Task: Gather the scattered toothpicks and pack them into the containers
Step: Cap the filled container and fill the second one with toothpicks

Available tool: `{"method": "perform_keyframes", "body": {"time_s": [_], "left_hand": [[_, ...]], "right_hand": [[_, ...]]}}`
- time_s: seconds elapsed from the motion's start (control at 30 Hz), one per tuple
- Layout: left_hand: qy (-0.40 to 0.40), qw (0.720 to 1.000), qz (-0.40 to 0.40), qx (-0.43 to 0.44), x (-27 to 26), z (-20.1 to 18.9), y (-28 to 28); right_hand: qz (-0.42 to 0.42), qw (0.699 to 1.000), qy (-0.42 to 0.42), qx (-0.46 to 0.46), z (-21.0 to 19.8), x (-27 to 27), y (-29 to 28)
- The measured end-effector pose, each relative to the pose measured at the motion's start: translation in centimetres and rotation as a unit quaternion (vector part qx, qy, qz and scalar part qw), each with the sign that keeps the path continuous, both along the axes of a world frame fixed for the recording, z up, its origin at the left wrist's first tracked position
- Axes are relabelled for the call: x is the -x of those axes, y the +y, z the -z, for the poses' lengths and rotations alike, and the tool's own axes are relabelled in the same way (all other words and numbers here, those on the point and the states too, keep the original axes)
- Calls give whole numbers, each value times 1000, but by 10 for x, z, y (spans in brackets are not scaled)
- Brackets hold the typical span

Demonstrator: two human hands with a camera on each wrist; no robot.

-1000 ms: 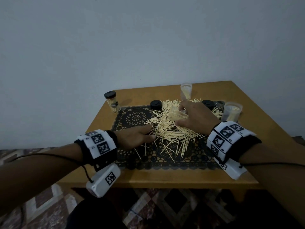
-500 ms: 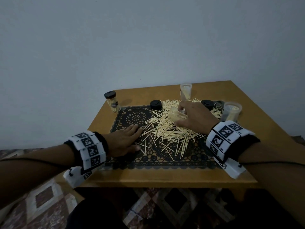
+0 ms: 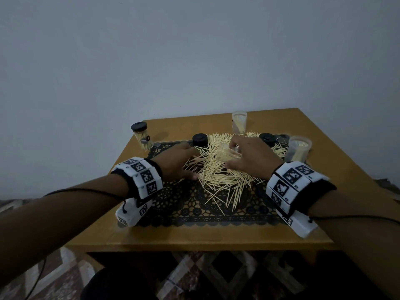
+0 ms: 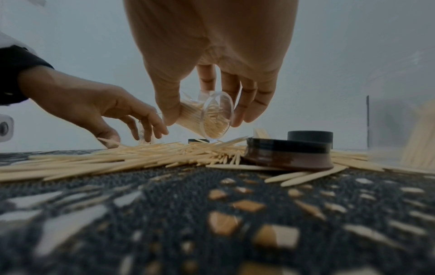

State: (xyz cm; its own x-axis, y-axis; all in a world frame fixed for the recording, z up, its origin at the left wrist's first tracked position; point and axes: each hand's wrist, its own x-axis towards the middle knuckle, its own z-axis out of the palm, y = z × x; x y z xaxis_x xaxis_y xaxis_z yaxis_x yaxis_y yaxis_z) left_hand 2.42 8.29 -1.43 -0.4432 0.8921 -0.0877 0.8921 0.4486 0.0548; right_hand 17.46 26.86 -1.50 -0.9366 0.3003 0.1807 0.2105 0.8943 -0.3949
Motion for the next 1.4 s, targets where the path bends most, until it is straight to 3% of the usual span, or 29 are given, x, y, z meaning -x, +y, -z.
{"method": "perform_keyframes", "body": {"time_s": [0.2, 0.6, 0.73, 1.4], "left_hand": [[-9, 995, -31, 93, 8, -4, -5], [-32, 998, 51, 13, 3, -6, 23], [-15, 996, 85, 33, 1, -2, 26], [10, 992, 108, -72, -5, -1, 13]], "right_hand": [[-2, 1000, -3, 8, 0, -1, -1], [-2, 1000, -1, 16, 2, 0, 0], [-1, 1000, -1, 18, 1, 0, 0], [2, 1000, 1, 1, 2, 0, 1]]}}
